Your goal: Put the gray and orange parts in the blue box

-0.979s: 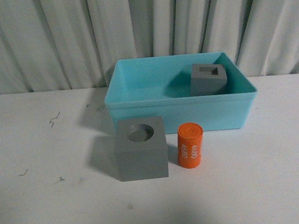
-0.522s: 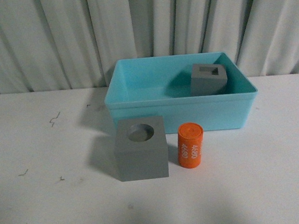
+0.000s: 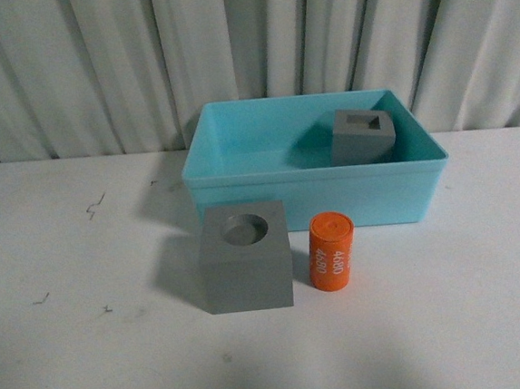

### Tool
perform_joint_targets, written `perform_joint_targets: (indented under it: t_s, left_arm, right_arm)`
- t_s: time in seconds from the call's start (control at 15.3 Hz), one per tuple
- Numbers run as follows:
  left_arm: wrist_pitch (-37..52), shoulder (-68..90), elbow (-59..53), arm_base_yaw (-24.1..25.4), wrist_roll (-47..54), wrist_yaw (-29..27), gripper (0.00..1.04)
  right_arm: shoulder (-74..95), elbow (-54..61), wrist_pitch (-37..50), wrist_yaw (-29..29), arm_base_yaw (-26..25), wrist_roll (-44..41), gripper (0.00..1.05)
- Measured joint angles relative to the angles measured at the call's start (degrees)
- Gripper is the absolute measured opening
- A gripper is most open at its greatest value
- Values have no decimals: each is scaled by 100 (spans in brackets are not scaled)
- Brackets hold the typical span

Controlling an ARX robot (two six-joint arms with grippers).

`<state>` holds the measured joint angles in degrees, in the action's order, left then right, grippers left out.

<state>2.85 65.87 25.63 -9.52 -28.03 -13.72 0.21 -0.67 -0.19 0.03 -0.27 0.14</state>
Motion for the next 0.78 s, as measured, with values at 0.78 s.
perform_joint_targets:
  t_s: [0.78]
  left_arm:
    - [1185, 3165, 1906, -1596, 905, -7, 98]
  right_arm:
    - [0, 0, 0, 0, 0, 0, 98]
